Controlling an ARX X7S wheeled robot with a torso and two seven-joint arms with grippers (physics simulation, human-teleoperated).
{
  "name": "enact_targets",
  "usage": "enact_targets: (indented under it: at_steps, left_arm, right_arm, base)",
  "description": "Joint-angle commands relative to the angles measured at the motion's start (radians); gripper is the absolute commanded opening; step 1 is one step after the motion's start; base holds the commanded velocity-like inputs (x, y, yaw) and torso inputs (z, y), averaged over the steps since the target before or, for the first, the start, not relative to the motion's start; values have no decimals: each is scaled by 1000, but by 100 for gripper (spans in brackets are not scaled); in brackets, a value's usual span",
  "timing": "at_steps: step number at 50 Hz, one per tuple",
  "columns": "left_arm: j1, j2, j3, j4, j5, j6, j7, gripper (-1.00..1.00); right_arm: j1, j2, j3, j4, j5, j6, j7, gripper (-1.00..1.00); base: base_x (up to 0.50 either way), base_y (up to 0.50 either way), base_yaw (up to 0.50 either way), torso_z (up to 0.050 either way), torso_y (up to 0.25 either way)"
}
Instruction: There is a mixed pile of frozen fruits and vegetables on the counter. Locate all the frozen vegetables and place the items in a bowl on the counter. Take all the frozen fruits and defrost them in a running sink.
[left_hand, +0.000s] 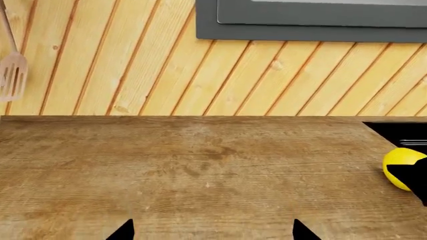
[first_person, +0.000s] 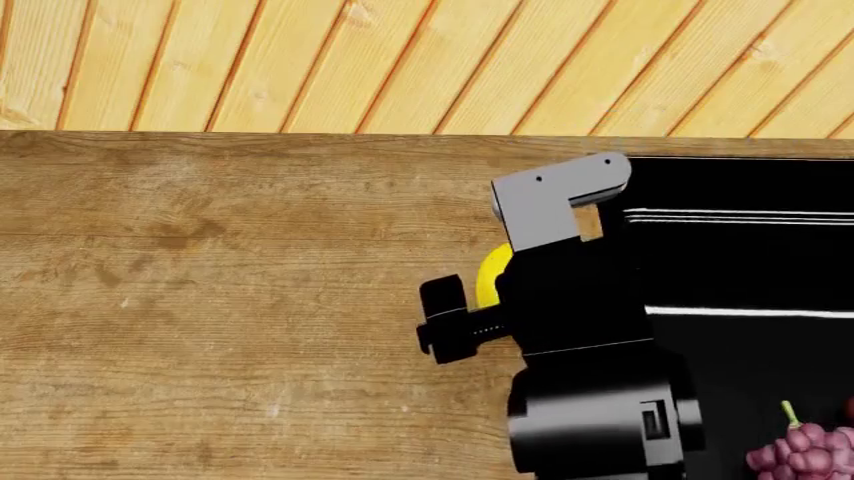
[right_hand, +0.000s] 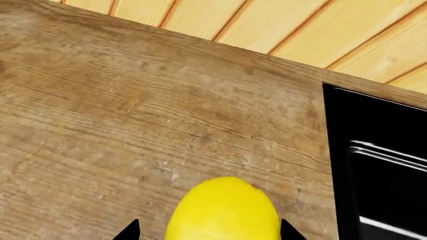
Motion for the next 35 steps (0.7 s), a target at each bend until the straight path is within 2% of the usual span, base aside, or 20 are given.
enact_targets:
  at_steps: [1,11,20,21,35]
  left_arm:
    - [16,0,6,1,15,12,12,100]
    - [27,0,14,-1,32,13,12,100]
    - [12,0,-4,-3,8,-10,19,100]
    - [15,0,-2,-2,13,-9,19,100]
    - [11,0,-10,95,47,-44,-23,100]
  right_arm:
    - [11,1,-5,64,36,-32,25,100]
    - [47,0,-6,219,63,-123,66,100]
    - [47,0,-13,251,91,-136,77,100]
    - [42,1,-12,234,93,-133,81,-100]
    - [12,33,-10,-81,119,19,84,-100]
  base:
    - [0,0,0,0,0]
    - [0,0,0,0,0]
    - [0,0,0,0,0]
    - [0,0,0,0,0]
    - [0,0,0,0,0]
